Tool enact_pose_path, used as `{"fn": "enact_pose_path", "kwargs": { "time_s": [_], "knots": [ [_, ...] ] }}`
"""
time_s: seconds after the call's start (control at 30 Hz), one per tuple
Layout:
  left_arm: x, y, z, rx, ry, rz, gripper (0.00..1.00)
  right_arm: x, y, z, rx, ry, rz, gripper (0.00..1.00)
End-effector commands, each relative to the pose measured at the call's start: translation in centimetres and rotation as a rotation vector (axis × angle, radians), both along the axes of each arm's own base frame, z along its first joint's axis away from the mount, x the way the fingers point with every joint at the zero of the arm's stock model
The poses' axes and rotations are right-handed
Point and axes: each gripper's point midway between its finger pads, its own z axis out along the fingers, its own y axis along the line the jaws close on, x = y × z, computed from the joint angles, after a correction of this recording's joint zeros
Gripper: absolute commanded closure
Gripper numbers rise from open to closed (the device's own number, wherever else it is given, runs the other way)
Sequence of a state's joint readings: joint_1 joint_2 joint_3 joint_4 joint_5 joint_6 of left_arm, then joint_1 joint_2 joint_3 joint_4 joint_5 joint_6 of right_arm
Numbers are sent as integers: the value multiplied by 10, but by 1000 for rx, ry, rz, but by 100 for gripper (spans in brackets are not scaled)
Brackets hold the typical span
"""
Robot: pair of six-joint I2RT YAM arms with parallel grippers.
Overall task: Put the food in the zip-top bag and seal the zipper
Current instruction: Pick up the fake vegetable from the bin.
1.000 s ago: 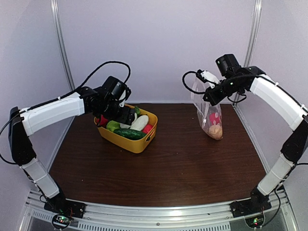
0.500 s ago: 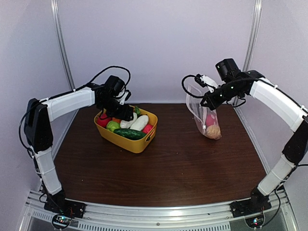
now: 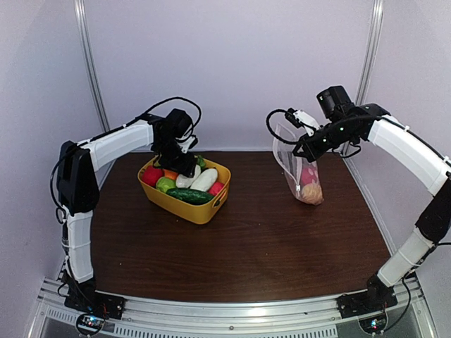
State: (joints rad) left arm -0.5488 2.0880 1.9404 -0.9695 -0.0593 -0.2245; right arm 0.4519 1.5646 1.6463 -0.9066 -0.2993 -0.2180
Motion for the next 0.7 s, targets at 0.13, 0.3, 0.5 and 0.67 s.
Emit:
{"fn": "enact_pose_path", "kwargs": {
  "time_s": [0.13,0.3,0.5,0.67],
  "knots": [
    [-17,11,-19,45,98,-14,47,-5,4,4,21,-8,10,100],
    [-13,6,4,5,52,-14,57,-5,3,3,15,-10,4,100],
    [-11,3,59,-69,-58,-21,64,-4,0,3,8,-20,-5,100],
    [-13,0,107,-157,-158,-20,66,-2,1,2,5,-19,-7,100]
  ]
}}
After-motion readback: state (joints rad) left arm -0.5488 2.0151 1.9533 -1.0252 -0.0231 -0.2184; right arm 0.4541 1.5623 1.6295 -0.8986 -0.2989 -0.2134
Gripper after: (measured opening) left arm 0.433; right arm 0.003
